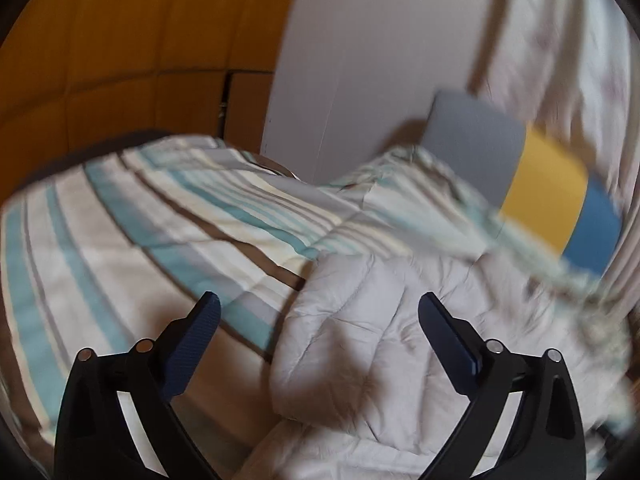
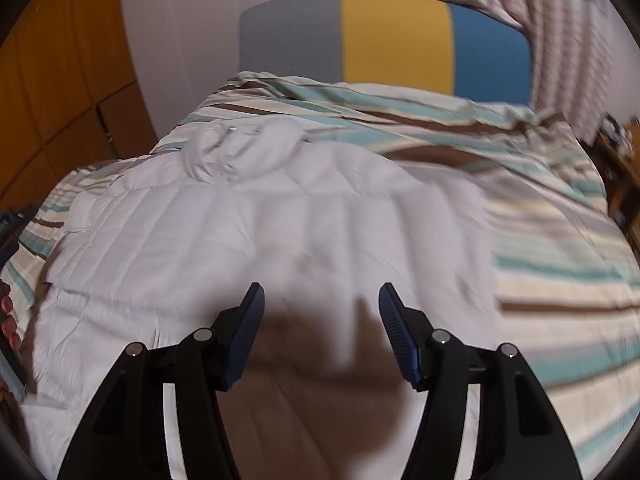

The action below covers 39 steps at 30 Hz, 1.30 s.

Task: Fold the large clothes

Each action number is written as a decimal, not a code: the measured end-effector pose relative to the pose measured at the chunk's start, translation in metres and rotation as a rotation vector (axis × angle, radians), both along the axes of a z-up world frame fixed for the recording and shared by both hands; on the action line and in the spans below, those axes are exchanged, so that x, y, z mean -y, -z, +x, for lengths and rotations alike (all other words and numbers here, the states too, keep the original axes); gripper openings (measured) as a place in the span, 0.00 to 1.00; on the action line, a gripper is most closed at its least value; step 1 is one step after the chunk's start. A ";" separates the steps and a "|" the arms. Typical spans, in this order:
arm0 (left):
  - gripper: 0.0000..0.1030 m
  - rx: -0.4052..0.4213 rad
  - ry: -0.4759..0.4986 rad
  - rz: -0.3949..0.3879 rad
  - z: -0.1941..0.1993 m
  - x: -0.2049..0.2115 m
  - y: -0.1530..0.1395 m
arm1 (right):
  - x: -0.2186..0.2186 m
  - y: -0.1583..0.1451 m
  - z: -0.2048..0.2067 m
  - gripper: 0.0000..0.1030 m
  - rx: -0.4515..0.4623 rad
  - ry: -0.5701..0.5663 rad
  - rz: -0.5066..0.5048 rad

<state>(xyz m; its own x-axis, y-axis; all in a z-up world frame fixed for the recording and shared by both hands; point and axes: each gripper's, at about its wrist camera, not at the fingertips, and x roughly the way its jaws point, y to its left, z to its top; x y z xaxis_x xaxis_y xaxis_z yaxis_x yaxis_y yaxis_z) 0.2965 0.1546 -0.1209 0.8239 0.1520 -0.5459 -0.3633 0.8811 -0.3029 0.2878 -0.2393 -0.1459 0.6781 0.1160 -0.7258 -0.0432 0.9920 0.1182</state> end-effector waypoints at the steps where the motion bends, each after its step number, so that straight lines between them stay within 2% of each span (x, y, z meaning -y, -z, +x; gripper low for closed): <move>1: 0.96 0.040 -0.015 -0.059 -0.010 -0.010 -0.004 | 0.009 -0.001 -0.010 0.58 -0.004 0.010 0.020; 2: 0.96 0.071 -0.056 -0.094 -0.019 -0.018 -0.007 | 0.017 -0.001 -0.020 0.58 -0.009 0.022 0.035; 5: 0.96 0.057 -0.100 -0.091 -0.034 -0.030 -0.016 | 0.040 0.001 -0.057 0.58 -0.028 0.064 0.052; 8: 0.96 -0.014 -0.034 -0.006 -0.050 -0.028 -0.020 | 0.061 0.001 -0.095 0.58 -0.039 0.096 0.040; 11: 0.96 -0.110 0.078 0.101 -0.074 -0.014 -0.011 | 0.080 0.003 -0.132 0.58 -0.062 0.127 0.037; 13: 0.96 -0.155 0.126 0.128 -0.092 -0.008 -0.002 | 0.090 0.006 -0.154 0.58 -0.085 0.148 0.049; 21: 0.96 -0.256 0.240 0.033 -0.164 -0.005 0.041 | 0.098 0.012 -0.218 0.56 -0.133 0.136 0.115; 25: 0.81 -0.289 0.298 0.065 -0.192 0.001 0.051 | 0.091 0.021 -0.238 0.52 -0.162 0.118 0.130; 26: 0.80 -0.293 0.309 0.069 -0.195 0.002 0.052 | 0.089 0.024 -0.241 0.51 -0.169 0.115 0.128; 35: 0.80 -0.330 0.397 0.078 -0.233 0.021 0.076 | 0.089 0.036 -0.256 0.50 -0.205 0.119 0.127; 37: 0.69 -0.331 0.414 0.066 -0.236 0.025 0.079 | 0.087 0.039 -0.257 0.50 -0.213 0.114 0.126; 38: 0.66 -0.332 0.418 0.067 -0.237 0.027 0.080 | 0.086 0.041 -0.256 0.43 -0.215 0.111 0.128; 39: 0.55 -0.324 0.421 0.074 -0.239 0.030 0.080 | 0.083 0.043 -0.256 0.37 -0.217 0.099 0.145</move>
<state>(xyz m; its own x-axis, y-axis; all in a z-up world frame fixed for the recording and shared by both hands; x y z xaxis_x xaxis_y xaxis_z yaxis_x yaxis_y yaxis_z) 0.0573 0.1244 -0.2005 0.6128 -0.1078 -0.7828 -0.0384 0.9854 -0.1658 0.0322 -0.3226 -0.1887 0.5218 0.1700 -0.8359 0.0949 0.9623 0.2550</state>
